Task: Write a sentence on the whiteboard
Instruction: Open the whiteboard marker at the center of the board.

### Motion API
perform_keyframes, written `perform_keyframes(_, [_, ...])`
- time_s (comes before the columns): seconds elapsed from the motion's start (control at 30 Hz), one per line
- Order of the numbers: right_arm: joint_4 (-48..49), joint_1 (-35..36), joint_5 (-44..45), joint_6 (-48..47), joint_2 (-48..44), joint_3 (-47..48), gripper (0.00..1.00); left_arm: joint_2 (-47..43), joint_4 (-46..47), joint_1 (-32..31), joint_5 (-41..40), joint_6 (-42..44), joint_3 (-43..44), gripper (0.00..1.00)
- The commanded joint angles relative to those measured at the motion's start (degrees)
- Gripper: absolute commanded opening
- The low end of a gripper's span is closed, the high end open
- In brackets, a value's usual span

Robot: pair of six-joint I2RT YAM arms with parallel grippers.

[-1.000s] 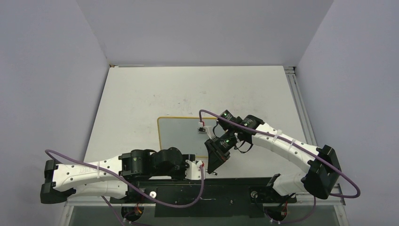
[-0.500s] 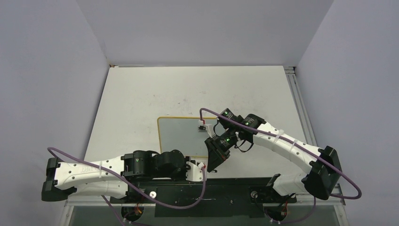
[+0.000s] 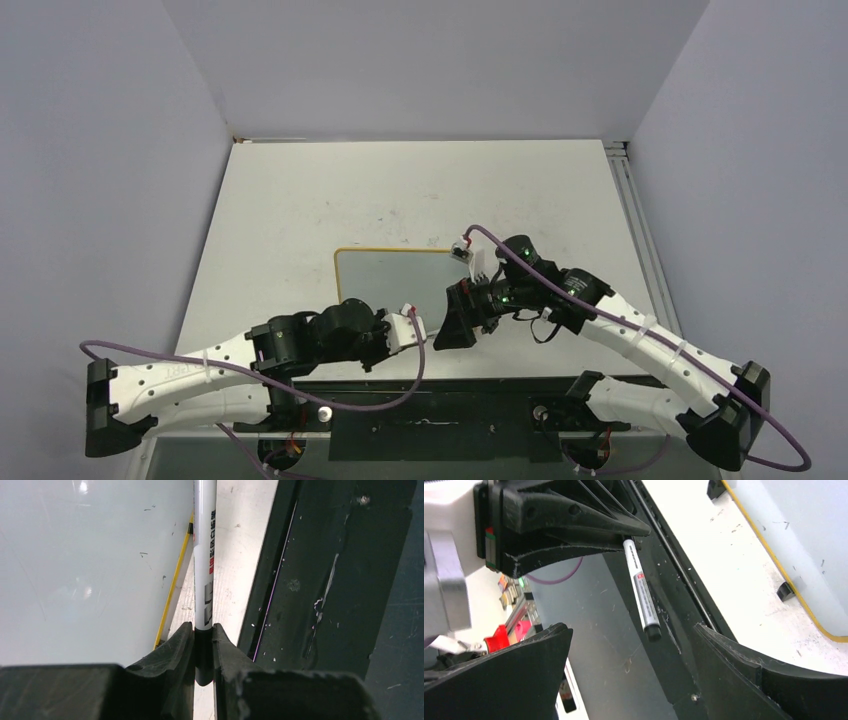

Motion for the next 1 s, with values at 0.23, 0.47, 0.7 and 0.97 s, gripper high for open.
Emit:
perform_keyframes(0.23, [27.18, 2.50, 6.89, 17.62, -6.48, -12.45, 0.82, -1.38, 8.23, 6.41, 14.38, -3.12, -1.72, 0.00])
perform_keyframes(0.47, [30.42, 5.38, 5.22, 18.43, -4.35, -12.73, 0.67, 0.07, 8.76, 6.41, 16.18, -3.05, -1.84, 0.00])
perform_keyframes(0.7, [28.52, 9.90, 6.69, 17.14, -2.73, -12.09, 0.57, 0.40, 8.73, 6.41, 15.88, -2.88, -1.81, 0.00])
perform_keyframes(0.97, [29.32, 11.22, 8.14, 17.56, -2.34, -12.38, 0.48, 0.92, 8.60, 6.41, 16.43, -2.35, -1.73, 0.00])
